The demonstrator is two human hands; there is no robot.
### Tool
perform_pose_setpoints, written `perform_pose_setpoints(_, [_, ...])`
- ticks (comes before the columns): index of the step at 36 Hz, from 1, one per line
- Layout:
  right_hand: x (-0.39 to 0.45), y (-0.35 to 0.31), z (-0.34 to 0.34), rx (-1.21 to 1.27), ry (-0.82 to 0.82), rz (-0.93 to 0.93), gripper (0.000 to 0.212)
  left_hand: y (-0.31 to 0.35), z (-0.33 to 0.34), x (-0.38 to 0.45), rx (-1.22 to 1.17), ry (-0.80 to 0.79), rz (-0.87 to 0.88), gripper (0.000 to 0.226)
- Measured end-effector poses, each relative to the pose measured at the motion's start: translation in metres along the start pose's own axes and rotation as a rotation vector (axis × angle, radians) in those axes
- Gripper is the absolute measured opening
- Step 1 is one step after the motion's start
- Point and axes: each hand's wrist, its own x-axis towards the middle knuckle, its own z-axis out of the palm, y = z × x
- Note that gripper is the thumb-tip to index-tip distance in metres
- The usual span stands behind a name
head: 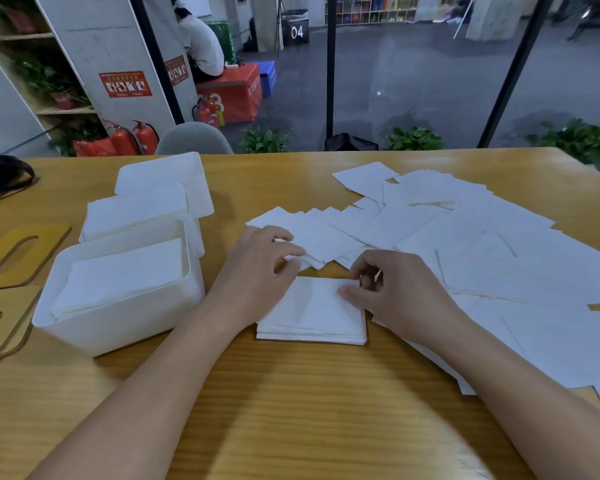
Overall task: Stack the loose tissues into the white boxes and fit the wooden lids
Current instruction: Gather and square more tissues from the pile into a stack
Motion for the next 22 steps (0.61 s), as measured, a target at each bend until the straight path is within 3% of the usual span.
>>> perform_pose_setpoints(7, [-0.001,-0.002,0.002,-0.051,-0.026,-0.014,0.016,0.001,0.006,0.007,0.056,-0.092,0.027,0.033])
perform_pose_setpoints(22, [0.0,0.001,0.001,-0.032,-0.031,-0.02,0.015,-0.003,0.012,0.009,-0.011,-0.027,0.041,0.026])
